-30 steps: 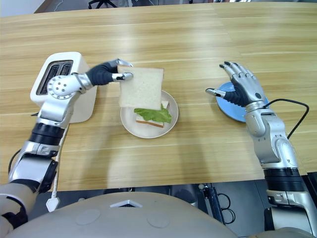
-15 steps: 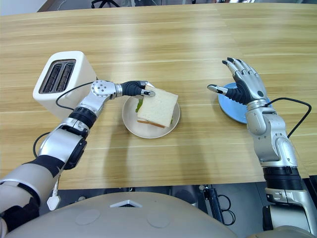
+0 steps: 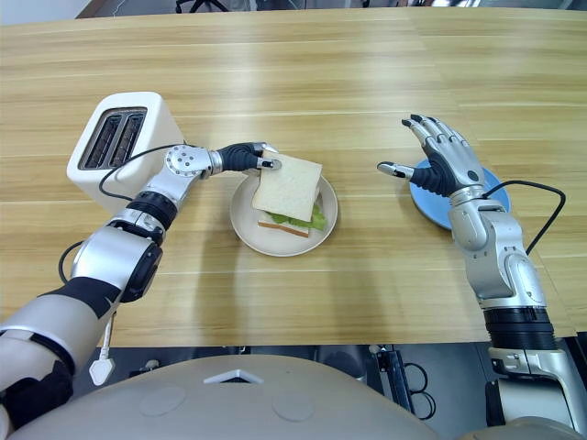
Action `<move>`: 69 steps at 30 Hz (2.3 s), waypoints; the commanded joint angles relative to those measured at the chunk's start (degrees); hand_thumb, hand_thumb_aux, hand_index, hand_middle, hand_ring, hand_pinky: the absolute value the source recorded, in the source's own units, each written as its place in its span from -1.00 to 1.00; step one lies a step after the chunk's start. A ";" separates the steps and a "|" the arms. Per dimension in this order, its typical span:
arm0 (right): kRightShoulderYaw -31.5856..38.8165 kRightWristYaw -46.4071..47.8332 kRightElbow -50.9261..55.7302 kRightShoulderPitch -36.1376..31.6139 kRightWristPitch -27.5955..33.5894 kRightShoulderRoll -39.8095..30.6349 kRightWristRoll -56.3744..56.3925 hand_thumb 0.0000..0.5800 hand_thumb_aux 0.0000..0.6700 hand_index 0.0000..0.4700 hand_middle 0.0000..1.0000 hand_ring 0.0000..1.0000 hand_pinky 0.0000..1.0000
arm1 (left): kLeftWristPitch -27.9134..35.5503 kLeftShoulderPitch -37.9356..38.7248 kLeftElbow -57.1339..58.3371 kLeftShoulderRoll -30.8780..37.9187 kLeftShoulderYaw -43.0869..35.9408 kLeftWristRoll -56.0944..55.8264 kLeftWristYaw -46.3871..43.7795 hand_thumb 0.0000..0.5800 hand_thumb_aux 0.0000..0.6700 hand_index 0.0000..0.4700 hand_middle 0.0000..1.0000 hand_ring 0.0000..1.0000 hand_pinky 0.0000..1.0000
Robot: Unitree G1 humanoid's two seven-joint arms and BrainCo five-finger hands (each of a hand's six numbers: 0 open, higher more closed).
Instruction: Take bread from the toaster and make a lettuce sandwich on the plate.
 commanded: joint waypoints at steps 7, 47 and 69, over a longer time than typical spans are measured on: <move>0.81 2.05 -2.61 1.46 -0.63 -0.57 0.03 -1.00 -1.00 -1.00 -1.00 -1.00 -1.00 | 0.03 -0.09 4.02 -1.46 -3.37 8.31 8.41 1.00 1.00 0.96 1.00 1.00 1.00; 33.52 13.95 10.18 -7.41 -14.75 7.60 -12.18 -1.00 -1.00 -1.00 -1.00 -1.00 -1.00 | 0.52 -1.38 7.61 -2.36 -16.13 26.59 28.49 1.00 1.00 0.96 1.00 1.00 1.00; 36.82 16.14 15.71 -6.66 -13.32 7.93 -15.08 -1.00 -1.00 -1.00 -1.00 -1.00 -1.00 | -10.53 -10.49 -8.80 17.75 -15.67 34.47 55.60 -1.00 -1.00 -1.00 -1.00 -1.00 -1.00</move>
